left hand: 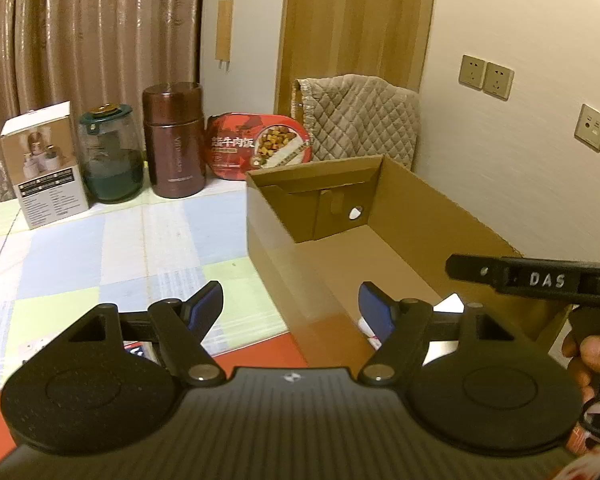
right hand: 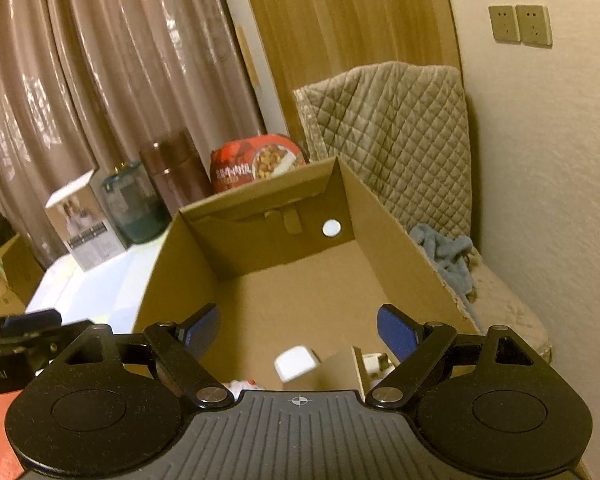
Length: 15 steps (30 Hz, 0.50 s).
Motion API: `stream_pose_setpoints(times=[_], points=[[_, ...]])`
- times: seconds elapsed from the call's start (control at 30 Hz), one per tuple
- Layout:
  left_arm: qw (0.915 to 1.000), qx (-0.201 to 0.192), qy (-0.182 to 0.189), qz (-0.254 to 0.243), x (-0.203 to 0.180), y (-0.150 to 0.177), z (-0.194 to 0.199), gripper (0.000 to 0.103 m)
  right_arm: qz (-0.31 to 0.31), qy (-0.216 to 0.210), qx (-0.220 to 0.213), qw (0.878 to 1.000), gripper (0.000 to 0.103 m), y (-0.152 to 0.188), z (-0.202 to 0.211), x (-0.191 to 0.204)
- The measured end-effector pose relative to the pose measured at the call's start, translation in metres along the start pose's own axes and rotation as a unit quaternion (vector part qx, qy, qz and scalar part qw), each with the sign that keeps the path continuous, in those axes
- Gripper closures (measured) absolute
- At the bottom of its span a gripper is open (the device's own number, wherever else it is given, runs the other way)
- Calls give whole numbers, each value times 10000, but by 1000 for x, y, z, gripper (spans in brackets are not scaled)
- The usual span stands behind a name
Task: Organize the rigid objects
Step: 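Move both open tools back over the red mat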
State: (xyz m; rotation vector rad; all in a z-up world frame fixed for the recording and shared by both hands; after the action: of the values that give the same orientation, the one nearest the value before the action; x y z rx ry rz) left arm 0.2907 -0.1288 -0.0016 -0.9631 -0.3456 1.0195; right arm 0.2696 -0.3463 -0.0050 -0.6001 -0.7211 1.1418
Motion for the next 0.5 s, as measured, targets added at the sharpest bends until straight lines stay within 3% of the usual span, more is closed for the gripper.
stream_pose_setpoints(times=[0.5], points=[[9985,-267,-432,214,40,4,54,32,42,-419,-687,9967,20,-1,30,47]])
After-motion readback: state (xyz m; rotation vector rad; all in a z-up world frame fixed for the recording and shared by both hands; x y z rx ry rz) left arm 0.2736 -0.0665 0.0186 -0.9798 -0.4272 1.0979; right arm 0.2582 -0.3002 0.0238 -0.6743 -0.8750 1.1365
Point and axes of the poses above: each gripper's, at about its wrist camera, not at the fingertips, and z roughly against the way its jaws point, x to its left, y to its underside, the point moved 3 cm from there along -z, roughly the way its jaws point, and after that the axes turned 10 degrees about y, right-handed, at the moved point
